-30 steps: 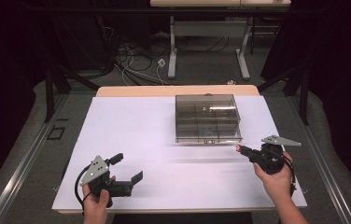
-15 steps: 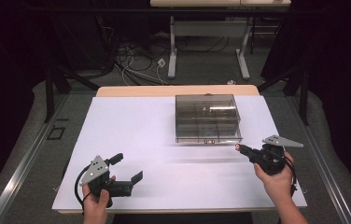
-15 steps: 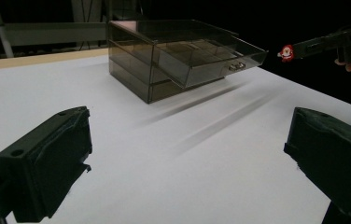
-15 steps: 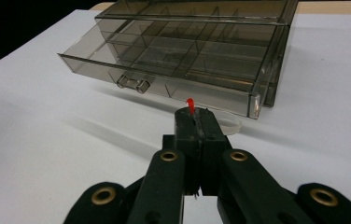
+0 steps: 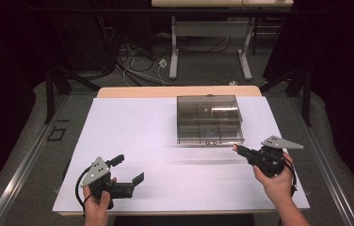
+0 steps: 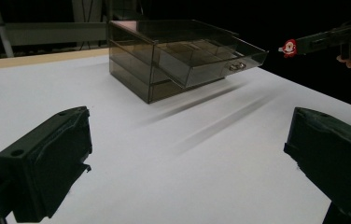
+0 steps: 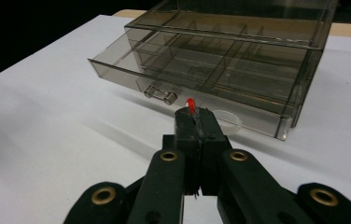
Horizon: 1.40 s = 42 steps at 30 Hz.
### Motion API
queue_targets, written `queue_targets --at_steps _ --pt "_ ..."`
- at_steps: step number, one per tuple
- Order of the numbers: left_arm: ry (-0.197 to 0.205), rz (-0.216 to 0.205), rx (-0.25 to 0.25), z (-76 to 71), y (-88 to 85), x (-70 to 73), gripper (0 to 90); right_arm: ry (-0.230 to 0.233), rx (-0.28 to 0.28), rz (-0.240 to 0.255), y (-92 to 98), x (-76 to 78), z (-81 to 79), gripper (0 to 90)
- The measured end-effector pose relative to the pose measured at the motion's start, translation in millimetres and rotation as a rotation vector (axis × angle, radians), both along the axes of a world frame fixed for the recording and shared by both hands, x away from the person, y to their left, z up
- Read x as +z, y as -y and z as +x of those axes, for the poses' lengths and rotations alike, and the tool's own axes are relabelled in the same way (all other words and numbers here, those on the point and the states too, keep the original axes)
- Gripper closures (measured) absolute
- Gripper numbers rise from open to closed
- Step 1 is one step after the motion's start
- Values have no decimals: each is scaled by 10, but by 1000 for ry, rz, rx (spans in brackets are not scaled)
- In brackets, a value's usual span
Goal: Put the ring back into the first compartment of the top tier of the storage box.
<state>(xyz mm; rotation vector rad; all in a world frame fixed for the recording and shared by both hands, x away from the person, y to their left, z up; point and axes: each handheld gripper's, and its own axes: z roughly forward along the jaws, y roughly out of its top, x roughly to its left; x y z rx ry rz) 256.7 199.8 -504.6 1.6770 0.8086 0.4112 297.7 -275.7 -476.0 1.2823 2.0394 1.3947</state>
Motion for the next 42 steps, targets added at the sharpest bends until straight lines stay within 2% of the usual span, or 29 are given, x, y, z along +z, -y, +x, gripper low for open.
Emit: queue_targets --at_steps 14,16,20,31,41,42 --pt "-8 -9 6 6 5 -8 4 12 60 12 -156 56 8 900" --pt "-9 -10 7 6 2 -8 4 15 76 -1 -198 86 18 900" --pt "-6 -11 14 7 -3 -10 4 10 75 3 -242 121 24 900" --pt "-3 -12 15 8 -3 -9 4 2 141 -27 -400 291 140 900" --pt "-5 -13 14 9 -1 -11 4 -3 147 -28 -458 314 166 900" --pt "-2 -11 11 7 -4 -7 4 -3 169 -48 -572 341 250 900"
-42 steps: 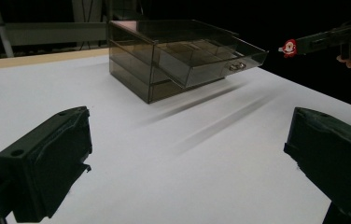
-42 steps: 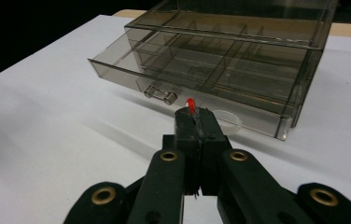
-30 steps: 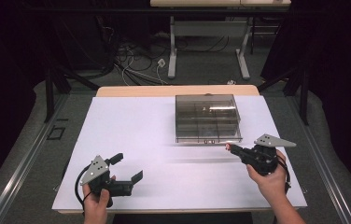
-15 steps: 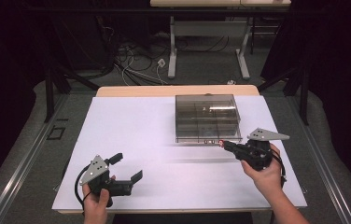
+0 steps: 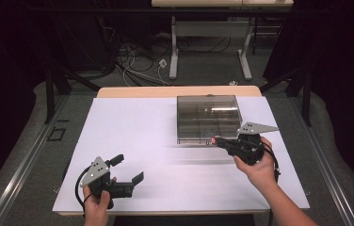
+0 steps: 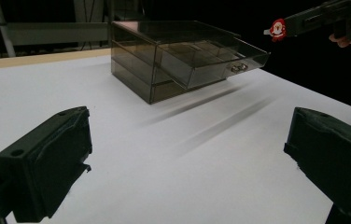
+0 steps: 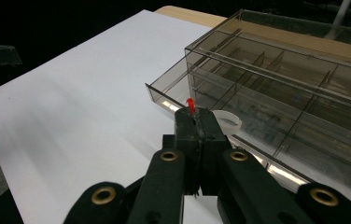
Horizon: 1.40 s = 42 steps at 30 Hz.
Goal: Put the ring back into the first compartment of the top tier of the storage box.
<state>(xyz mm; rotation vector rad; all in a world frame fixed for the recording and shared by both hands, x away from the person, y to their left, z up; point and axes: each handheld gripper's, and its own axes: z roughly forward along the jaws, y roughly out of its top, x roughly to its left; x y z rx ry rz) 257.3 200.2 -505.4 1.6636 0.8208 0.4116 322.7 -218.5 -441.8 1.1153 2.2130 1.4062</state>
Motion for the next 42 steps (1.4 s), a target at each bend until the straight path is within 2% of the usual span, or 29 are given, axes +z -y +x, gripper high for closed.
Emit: queue_targets --at_steps 3,10,11,20,28,32,42 --pt "0 0 -1 1 1 0 4 -10 -2 2 -25 3 15 900" --pt "-4 -4 -1 2 4 -3 4 3 5 -12 -94 12 107 900" --pt "-6 -1 -4 1 1 0 4 -10 6 -16 -98 24 115 900" --pt "0 -2 -3 2 3 0 4 -9 13 -32 -183 63 239 900" --pt "-4 -6 -3 2 5 -2 5 -25 20 -50 -290 69 344 900" --pt "-3 -7 -3 1 4 -1 4 -18 27 -55 -327 78 378 900" --pt "-4 2 -12 -1 -8 6 5 -42 32 -66 -419 102 478 900"
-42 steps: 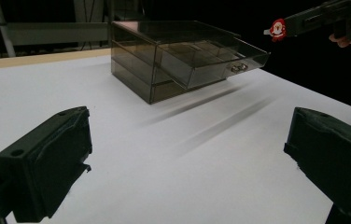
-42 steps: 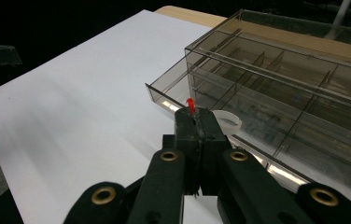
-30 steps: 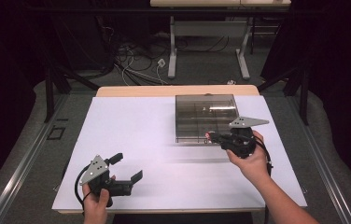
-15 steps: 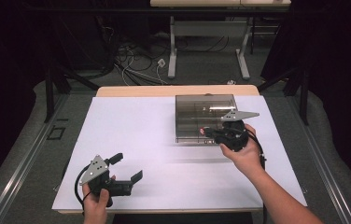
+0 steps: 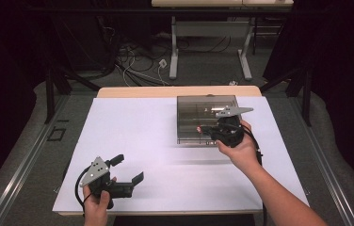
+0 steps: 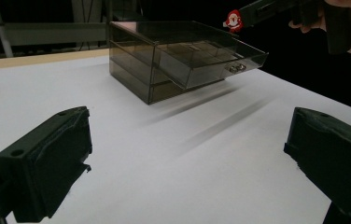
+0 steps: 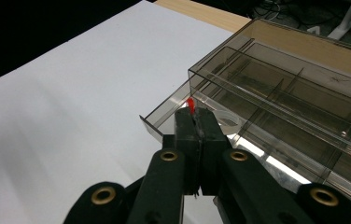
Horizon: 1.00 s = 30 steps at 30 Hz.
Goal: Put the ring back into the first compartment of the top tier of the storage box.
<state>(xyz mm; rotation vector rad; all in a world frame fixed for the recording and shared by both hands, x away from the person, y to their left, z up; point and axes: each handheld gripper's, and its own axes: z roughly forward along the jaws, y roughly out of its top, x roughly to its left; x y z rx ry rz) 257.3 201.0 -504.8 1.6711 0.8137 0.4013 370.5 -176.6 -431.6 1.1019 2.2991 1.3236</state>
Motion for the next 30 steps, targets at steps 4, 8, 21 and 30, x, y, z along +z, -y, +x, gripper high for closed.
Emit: queue_targets --at_steps 4,8,21,30 --pt "1 -1 0 2 3 -1 4 -20 0 -9 -24 11 46 900" --pt "-2 -5 1 1 7 -2 4 -30 9 -17 -56 24 96 900" --pt "1 0 -2 2 1 0 4 -79 25 -79 -197 13 239 899" --pt "0 -10 2 1 8 -5 4 -113 30 -115 -311 -45 325 899"
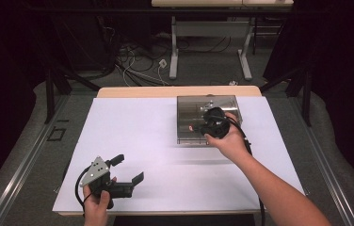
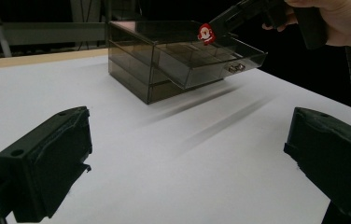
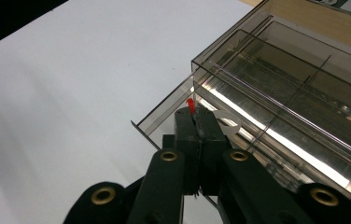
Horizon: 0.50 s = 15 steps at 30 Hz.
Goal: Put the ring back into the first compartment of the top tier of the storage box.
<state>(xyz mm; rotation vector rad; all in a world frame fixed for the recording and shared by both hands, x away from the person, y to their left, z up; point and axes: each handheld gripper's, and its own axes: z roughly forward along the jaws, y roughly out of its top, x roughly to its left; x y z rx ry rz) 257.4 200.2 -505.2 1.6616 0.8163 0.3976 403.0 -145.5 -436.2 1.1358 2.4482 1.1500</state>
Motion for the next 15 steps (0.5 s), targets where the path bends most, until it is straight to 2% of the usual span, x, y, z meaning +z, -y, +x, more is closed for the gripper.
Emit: queue_targets --at_steps 11,15 --pt "5 1 -4 2 -10 3 5 -13 -9 -26 -113 -81 74 899" --pt "3 -1 -5 4 -11 1 4 -16 -16 -21 -144 -119 108 899"
